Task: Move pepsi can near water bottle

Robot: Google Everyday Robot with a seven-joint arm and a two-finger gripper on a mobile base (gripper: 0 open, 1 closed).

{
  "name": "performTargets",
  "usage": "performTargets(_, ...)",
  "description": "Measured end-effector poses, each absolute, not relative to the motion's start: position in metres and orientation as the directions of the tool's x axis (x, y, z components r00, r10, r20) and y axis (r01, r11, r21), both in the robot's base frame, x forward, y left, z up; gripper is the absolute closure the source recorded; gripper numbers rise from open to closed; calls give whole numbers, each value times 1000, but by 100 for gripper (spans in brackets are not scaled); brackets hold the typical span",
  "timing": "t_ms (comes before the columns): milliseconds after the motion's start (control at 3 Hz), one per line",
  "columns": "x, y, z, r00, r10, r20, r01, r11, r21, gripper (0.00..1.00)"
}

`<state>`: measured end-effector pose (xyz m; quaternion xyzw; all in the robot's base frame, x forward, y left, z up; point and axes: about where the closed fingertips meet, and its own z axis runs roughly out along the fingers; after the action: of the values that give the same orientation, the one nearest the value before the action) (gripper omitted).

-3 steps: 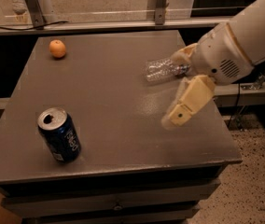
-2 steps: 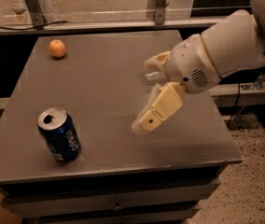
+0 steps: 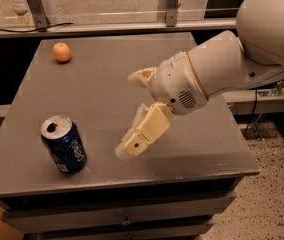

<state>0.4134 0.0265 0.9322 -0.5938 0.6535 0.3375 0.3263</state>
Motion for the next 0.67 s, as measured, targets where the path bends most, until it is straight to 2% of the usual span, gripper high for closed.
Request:
performTargets(333,409,30,919,-77,-506,-859,-997,55,57,0)
performTargets(667,406,46,888,-65,-405,-912,-998,35,56,0)
